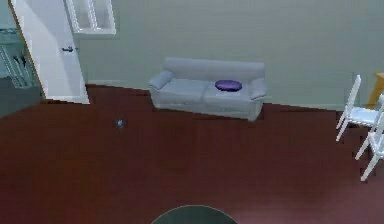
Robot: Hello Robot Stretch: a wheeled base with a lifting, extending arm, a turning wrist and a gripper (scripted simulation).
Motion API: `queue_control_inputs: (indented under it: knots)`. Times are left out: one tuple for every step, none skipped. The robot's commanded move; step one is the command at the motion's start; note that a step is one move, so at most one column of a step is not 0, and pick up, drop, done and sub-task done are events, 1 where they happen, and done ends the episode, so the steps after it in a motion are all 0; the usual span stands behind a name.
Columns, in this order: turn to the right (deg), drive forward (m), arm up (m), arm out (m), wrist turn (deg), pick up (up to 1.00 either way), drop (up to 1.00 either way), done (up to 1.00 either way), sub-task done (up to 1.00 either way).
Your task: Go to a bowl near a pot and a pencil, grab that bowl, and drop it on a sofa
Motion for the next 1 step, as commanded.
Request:
queue_control_inputs:
  knots:
    - [0.0, 1.0, 0.0, 0.0, 0.0, 0.0, 0.0, 0.0, 0.0]
